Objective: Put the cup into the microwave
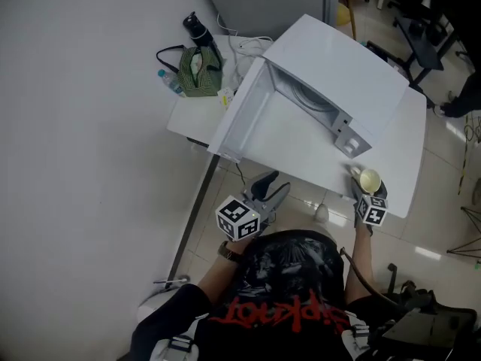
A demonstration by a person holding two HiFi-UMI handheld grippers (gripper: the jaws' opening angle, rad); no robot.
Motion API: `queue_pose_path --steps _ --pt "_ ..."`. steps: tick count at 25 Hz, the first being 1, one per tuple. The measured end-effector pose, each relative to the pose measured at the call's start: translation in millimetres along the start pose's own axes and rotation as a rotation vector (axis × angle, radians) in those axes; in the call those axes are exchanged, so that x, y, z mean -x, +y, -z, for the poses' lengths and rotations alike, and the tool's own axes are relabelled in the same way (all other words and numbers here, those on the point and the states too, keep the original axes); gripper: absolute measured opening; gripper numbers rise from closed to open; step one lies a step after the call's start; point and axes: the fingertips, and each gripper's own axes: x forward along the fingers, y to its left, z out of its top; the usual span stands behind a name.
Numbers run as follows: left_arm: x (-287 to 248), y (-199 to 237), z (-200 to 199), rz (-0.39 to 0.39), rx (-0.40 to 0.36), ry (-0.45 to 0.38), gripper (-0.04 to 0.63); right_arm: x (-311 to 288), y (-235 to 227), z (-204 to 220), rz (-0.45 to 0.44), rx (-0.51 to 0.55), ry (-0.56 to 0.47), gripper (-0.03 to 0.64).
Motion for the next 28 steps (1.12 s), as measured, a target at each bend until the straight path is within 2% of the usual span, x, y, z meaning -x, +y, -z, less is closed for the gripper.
queue_pose_path --steps 3,9,13,15,20,25,28 --pt "35.9 24.4 -8.3 0.013 0.004 -0.042 0.190 15.0 34.3 -10.4 0.014 -0.025 -0.051 0.453" --pt "97.7 48.8 -15.4 0.043 0.037 -0.090 0.190 45.1 108.7 -51.8 0.014 0.012 -0.136 0.454" --pt "134.3 67.2 -9.5 0.038 0.061 -0.116 0.190 43.0 169.2 -73.9 -0.076 0.113 -0.145 0.454" --pt "148.5 76.6 -8.0 0.028 0.079 -0.133 0.155 37.3 197.8 -86.0 -0.123 0.185 -0.146 0.454" --pt "169.9 105.0 -12.0 -0.015 0.105 -0.183 0.146 -1.4 249.0 -112.0 -0.254 0.237 -0.139 0.454" --pt "172.2 139.3 -35.2 -0.082 0.103 -0.201 0.146 -63.5 263.7 -140.0 -0.258 0.231 -0.149 0.454" --pt "165.8 155.1 -51.0 -0.110 0.082 -0.188 0.146 -105.7 257.9 -156.1 -0.226 0.228 -0.144 0.454"
